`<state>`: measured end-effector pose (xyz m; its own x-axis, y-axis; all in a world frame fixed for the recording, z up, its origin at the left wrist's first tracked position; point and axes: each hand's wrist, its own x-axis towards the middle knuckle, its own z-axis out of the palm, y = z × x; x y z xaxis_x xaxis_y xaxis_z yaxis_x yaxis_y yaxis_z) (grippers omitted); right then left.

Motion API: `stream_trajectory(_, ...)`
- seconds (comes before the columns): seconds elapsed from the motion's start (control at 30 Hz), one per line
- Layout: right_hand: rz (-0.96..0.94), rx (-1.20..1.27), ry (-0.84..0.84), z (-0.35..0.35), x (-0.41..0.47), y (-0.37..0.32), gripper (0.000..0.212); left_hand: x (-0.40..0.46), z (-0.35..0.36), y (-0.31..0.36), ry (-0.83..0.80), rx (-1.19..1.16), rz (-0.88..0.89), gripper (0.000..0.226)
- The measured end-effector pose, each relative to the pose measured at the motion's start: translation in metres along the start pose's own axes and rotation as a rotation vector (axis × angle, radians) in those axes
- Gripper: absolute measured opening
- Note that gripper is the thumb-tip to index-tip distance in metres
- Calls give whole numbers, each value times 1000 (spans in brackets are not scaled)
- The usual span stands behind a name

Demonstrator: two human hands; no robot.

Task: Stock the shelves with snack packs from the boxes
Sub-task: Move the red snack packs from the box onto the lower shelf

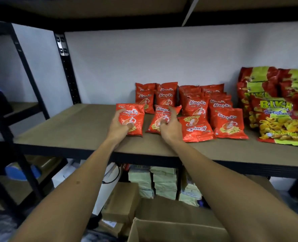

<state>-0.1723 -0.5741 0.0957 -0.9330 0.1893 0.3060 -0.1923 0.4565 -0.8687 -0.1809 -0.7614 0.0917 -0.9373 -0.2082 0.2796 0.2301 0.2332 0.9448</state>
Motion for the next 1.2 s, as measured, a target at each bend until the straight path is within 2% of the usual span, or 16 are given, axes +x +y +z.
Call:
stream_trajectory(0.3,-206,-229,74,29,55,5,69,70,42,-25,-3,-18,76,77)
stream_trajectory(0.5,-164,-386,73,41,101,12,79,113,58,-42,-17,68,118,88)
stream_trajectory(0.67,-204,-517,173,45,134,21,83,153,69,-43,-93,147,146,88)
stream_trajectory(0.83,-257,-699,332,62,159,22,58,189,72,-55,-105,343,190,87)
stream_trajectory(0.93,-327,-745,346,72,168,24,48,199,69,-57,-54,528,205,83)
stream_trajectory(1.07,-343,-754,278,82,176,31,59,205,68,-62,-10,563,208,83)
stream_trajectory(1.2,-332,-731,241,81,186,30,60,206,69,-62,43,549,220,82)
